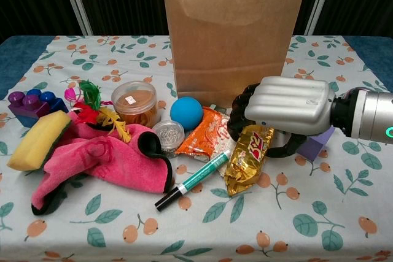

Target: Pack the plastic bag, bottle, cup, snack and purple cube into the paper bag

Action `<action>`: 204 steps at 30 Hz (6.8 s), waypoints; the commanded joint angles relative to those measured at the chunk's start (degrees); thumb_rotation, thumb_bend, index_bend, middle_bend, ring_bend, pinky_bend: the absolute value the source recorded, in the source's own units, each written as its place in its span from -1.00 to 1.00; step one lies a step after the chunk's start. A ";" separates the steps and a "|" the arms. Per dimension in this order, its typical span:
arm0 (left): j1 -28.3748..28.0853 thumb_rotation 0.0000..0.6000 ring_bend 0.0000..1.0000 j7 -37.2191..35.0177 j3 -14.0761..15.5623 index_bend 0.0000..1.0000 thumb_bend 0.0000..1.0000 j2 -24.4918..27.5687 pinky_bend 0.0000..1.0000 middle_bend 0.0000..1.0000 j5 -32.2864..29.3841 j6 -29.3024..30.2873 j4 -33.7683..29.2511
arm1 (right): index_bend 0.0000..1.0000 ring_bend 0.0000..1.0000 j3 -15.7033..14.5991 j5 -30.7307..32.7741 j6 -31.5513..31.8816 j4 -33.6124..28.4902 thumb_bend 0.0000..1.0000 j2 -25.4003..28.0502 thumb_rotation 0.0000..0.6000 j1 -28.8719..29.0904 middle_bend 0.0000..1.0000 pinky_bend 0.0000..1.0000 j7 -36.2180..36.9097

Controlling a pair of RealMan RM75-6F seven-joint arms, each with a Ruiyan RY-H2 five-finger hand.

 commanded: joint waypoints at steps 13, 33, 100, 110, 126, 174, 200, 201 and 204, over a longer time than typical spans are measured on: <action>0.06 1.00 -0.87 -0.38 -0.11 -0.83 -1.00 0.07 -0.63 -0.85 0.07 0.22 -0.30 | 0.26 -0.20 1.01 -0.64 8.77 -2.35 -0.46 1.75 1.00 -0.59 0.07 -0.16 2.93; -0.66 1.00 -0.88 0.60 -0.07 -0.83 -1.00 0.51 -0.63 -0.85 0.86 -0.23 -2.28 | 0.27 -0.19 27.98 24.61 17.46 -47.81 -0.46 17.23 1.00 1.16 0.07 -0.15 9.76; -1.34 1.00 -0.88 0.63 0.15 -0.83 -1.00 0.55 -0.63 -0.85 0.87 -1.29 -2.91 | -0.60 -0.78 31.70 37.13 17.96 -33.33 -0.77 16.27 1.00 -8.23 -0.51 -0.70 25.15; -1.53 1.00 -0.88 0.16 0.18 -0.83 -1.00 0.34 -0.63 -0.85 1.12 -1.25 -2.98 | -0.29 -0.56 16.79 30.82 21.72 -38.41 -0.90 29.42 1.00 -19.40 -0.29 -0.61 -1.33; -0.59 1.00 -0.88 0.60 0.77 -0.83 -1.00 0.76 -0.63 -0.85 1.65 0.10 -3.62 | -0.47 -0.73 5.38 31.10 6.31 -28.51 -1.00 23.39 1.00 -21.37 -0.38 -0.65 5.14; 0.00 1.00 -0.88 -0.91 0.49 -0.83 -1.00 0.73 -0.63 -0.85 1.13 0.38 -2.73 | -0.74 -0.84 -0.13 31.44 -0.40 -30.72 -1.00 19.95 1.00 -18.27 -0.50 -0.80 -0.22; -0.06 1.00 -0.88 -0.34 0.32 -0.83 -1.00 0.64 -0.63 -0.85 1.28 0.49 -2.87 | -0.71 -0.82 2.21 29.86 -1.30 -22.99 -0.98 15.36 1.00 -17.25 -0.48 -0.78 0.02; -0.06 1.00 -0.88 -0.38 0.33 -0.83 -1.00 0.65 -0.63 -0.85 1.29 0.48 -2.82 | -0.70 -0.82 2.17 30.00 -1.49 -22.85 -0.98 15.18 1.00 -17.17 -0.48 -0.78 -0.23; 0.00 1.00 -0.87 -0.62 0.37 -0.83 -1.00 0.66 -0.63 -0.85 1.23 0.47 -2.73 | -0.70 -0.81 2.04 30.39 -2.08 -22.55 -0.96 14.73 1.00 -16.90 -0.47 -0.78 -0.96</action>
